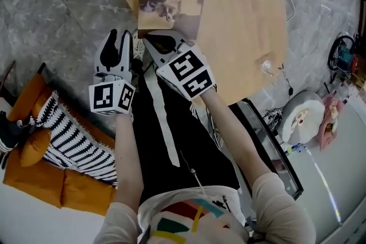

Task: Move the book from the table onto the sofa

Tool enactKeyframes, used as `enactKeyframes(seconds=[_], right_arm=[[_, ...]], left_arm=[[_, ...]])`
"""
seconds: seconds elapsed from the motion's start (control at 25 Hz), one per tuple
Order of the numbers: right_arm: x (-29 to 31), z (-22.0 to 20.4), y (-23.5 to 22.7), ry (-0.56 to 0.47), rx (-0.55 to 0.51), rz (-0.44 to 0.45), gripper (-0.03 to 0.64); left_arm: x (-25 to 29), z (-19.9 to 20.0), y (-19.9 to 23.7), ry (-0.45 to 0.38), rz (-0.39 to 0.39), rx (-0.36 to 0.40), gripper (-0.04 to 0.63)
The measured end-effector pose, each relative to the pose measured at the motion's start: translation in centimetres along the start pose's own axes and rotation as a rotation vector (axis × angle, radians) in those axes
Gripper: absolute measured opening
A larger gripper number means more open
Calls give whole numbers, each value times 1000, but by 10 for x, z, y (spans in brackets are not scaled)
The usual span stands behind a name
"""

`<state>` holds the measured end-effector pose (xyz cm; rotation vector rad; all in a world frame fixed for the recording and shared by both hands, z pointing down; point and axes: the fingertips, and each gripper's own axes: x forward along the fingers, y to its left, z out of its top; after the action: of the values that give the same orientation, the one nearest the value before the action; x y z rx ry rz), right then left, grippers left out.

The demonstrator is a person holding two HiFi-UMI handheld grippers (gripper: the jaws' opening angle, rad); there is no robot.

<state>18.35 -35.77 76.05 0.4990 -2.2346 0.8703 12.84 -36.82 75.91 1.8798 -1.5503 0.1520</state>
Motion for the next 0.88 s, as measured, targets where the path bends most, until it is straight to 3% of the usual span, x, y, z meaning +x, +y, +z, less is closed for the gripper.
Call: enactKeyframes(seconds=[0.2, 0.4, 0.48, 0.68, 0.88], right_arm=[[-10, 5, -10, 1, 3, -105, 11], [-34, 14, -67, -14, 36, -309, 11], [-39, 10, -82, 1, 55, -350, 11], [-38, 8, -78, -9, -76, -372, 11], [-29, 6, -59, -33, -93, -311, 11]], left_arm=[[-5, 4, 9, -15, 22, 0, 121], [-4, 7, 17, -32, 16, -12, 121], [-4, 11, 15, -43, -1, -21, 121], [4, 15, 0, -40, -91, -38, 127], [14, -7, -12, 77, -208, -97, 256]])
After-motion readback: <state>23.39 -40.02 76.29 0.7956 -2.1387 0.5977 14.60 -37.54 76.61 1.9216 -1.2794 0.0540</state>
